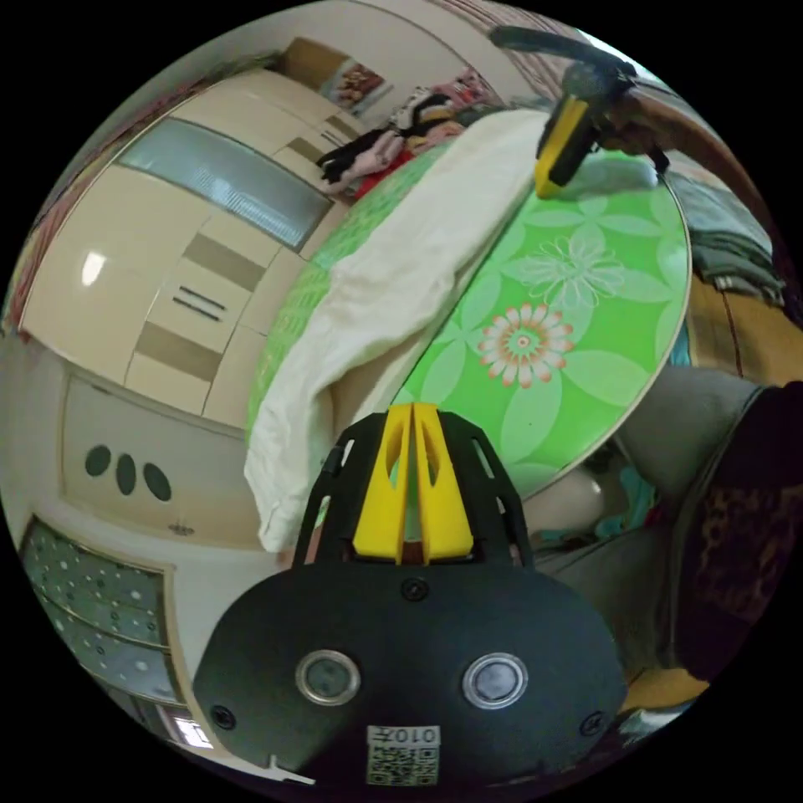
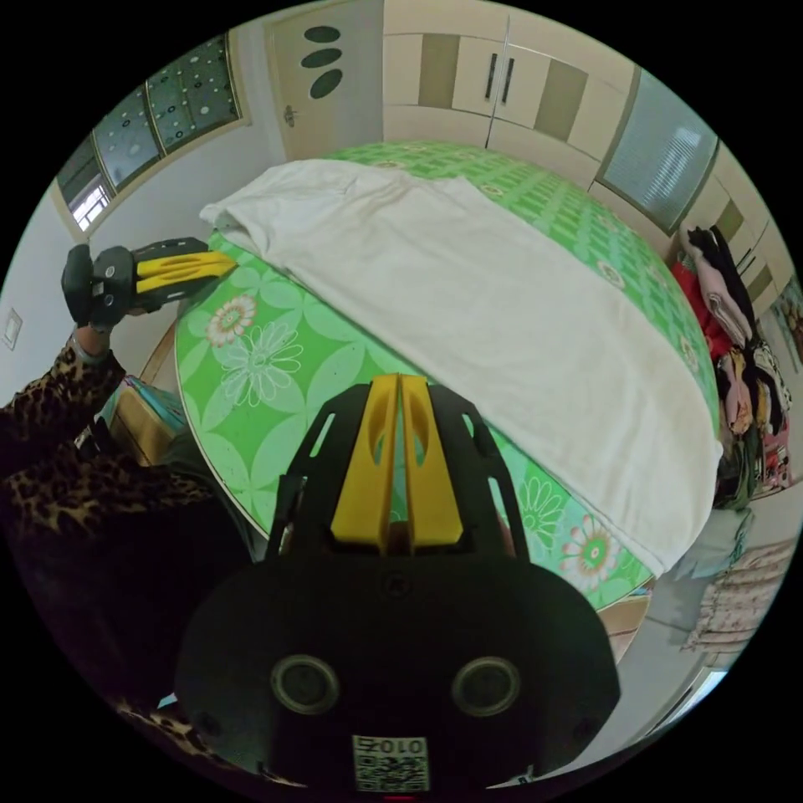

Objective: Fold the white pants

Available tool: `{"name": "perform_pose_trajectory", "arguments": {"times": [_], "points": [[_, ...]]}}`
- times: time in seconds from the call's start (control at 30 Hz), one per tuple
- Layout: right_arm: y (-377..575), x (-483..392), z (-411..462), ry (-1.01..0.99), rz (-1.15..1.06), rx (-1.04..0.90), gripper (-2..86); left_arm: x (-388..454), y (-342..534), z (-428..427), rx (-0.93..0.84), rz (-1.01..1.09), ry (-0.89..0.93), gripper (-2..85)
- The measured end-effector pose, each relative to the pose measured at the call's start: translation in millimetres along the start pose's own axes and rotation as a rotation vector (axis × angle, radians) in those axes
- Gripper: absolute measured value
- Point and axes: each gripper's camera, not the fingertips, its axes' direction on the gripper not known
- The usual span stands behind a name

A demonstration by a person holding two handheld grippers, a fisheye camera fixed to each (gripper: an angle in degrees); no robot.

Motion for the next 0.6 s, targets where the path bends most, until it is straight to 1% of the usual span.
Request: {"name": "perform_pose_trajectory", "arguments": {"times": [0.03,0.1,0.17,0.3,0.37,0.43,0.47,0.57,0.6], "points": [[-1.7,-1.8,-1.5,0.01,0.007,0.001,3.3,-0.2,4.2,-0.4,0.018,-0.031,-0.001,-0.1],[-4.0,-6.8,-3.9,0.034,0.013,0.002,3.5,-2.0,22.0,-2.0,0.077,-0.187,-0.009,0.0],[-6.4,-20.9,-6.7,0.104,-0.002,0.005,3.9,0.5,32.6,-5.5,0.104,-0.257,-0.014,0.2],[-6.9,-49.8,-9.9,0.249,-0.059,0.023,5.8,-7.0,61.8,-40.4,0.206,-0.368,-0.152,2.0],[-6.8,-73.1,-19.9,0.31,-0.136,0.083,7.3,-21.4,76.5,-45.1,0.21,-0.418,-0.155,3.1],[-10.6,-93.3,-28.5,0.347,-0.215,0.128,8.1,-34.2,85.0,-39.4,0.179,-0.417,-0.109,3.9],[-15.8,-107.4,-29.7,0.414,-0.259,0.134,8.0,-37.0,85.9,-36.4,0.165,-0.393,-0.104,4.3],[-29.5,-137.4,-22.4,0.556,-0.346,0.143,7.6,-37.8,76.3,-31.9,0.154,-0.331,-0.135,4.6],[-32.3,-141.2,-19.7,0.564,-0.363,0.133,7.5,-40.1,71.9,-26.4,0.15,-0.317,-0.127,4.5]]}}
